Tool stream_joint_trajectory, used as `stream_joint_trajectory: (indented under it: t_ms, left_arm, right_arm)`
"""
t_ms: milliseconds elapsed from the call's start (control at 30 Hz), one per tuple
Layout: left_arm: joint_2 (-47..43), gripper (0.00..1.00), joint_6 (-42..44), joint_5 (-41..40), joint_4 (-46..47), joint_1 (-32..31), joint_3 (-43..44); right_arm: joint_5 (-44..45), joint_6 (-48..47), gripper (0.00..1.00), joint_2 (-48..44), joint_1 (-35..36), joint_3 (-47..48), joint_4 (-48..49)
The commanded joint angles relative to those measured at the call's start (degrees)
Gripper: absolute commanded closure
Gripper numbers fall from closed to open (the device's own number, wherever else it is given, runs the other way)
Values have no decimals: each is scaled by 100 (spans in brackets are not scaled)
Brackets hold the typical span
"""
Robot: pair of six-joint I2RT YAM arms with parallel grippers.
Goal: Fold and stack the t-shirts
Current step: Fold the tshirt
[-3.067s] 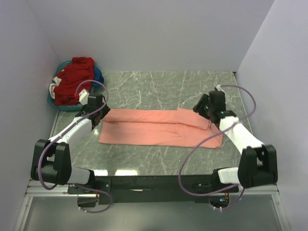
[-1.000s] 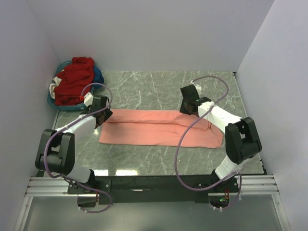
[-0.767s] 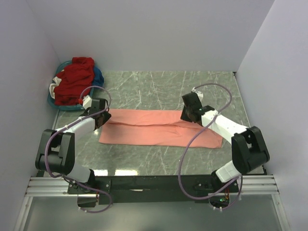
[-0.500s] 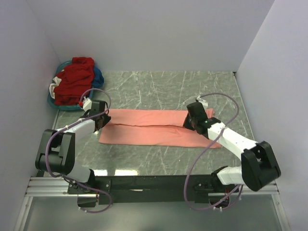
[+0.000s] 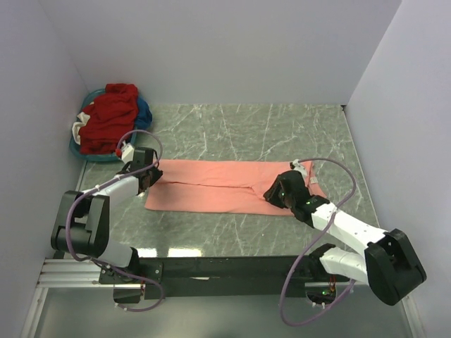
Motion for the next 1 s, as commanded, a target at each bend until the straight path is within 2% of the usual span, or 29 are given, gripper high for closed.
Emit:
stream_joint_trajectory:
  t_ms: [0, 167, 300, 367, 400, 533, 733, 800, 900, 967]
  left_arm:
    - [-281, 67, 45, 179, 254, 22, -4]
    - [-378, 64, 212, 381, 315, 14, 145]
    - [-387, 57, 440, 767, 324, -161, 277]
    - [-317, 55, 589, 1066, 324, -381, 452]
    - [-291, 54, 660, 1224, 472, -469, 496]
    - [-124, 50, 844, 1559, 473, -1293, 830]
    - [499, 47, 1073, 1902, 412, -2569, 1699]
    - [719, 46, 1100, 1937, 403, -2859, 1911]
    - [1202, 44, 1214, 1832, 386, -3596, 2377]
    - [1579, 43, 1284, 1779, 140, -3861, 2728]
  right_arm:
    - [-71, 164, 62, -329, 108, 13, 410]
    - [-1, -37, 59, -822, 117, 223, -160]
    - [701, -424, 58, -797, -23, 750, -899]
    - [747, -652, 58, -665, -250, 935, -1119]
    - [703, -714, 58, -560, -635, 1040, -1190]
    - [-148, -996, 57, -401, -1760, 1094, -1024]
    - [-332, -1067, 55, -198, -2473, 1015, -1138]
    - [-422, -1032, 50, -207, -2659, 778, -1076]
    - [-554, -1031, 49, -233, -3053, 541, -1067]
    - [-589, -1058, 46, -251, -3317, 392, -1032]
